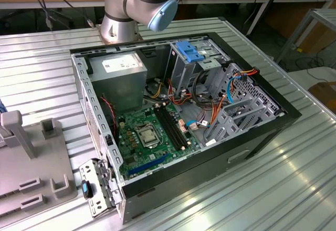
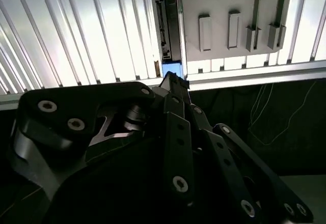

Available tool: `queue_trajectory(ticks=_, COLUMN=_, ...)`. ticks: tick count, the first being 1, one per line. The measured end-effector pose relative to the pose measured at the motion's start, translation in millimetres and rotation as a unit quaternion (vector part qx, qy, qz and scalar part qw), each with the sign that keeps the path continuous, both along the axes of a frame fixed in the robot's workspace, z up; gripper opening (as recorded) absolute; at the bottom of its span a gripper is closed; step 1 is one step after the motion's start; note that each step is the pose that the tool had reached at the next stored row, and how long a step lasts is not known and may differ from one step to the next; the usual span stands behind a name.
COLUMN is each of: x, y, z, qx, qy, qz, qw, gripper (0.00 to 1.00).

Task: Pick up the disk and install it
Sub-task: 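Pick up the disk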

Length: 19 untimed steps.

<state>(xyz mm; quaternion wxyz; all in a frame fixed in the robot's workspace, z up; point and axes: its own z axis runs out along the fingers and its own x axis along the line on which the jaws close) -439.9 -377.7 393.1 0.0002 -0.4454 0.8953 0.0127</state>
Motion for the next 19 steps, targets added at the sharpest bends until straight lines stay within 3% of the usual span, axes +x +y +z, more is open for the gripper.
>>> queue_trajectory(ticks=4, x=-0.1, y=0.0, z=0.0, qx=-0.0002, qy=0.0, qz=0.028, qw=0.9996, gripper=0.11)
queue_trajectory(ticks=7, x=-0.1, y=0.0, z=0.0, qx=-0.0002, qy=0.0, qz=0.055, qw=0.9985, gripper=0.11)
queue_trajectory(ticks=12, x=-0.3, y=0.0, z=0.1, qx=-0.0004, qy=0.0001, qz=0.096, qw=0.9953, gripper=0.11)
queue_trajectory(ticks=13, x=-0.3, y=0.0, z=0.0, qx=-0.0004, qy=0.0, qz=0.106, qw=0.9944, gripper=0.11)
queue_trajectory(ticks=14, x=-0.3, y=0.0, z=0.0, qx=-0.0004, qy=0.0, qz=0.124, qw=0.9923, gripper=0.11)
queue_trajectory(ticks=17, x=-0.3, y=0.0, z=0.0, qx=-0.001, qy=-0.0003, qz=0.144, qw=0.9896, gripper=0.11)
queue_trajectory(ticks=19, x=-0.4, y=0.1, z=-0.1, qx=-0.003, qy=-0.0046, qz=0.15, qw=0.9886, gripper=0.11)
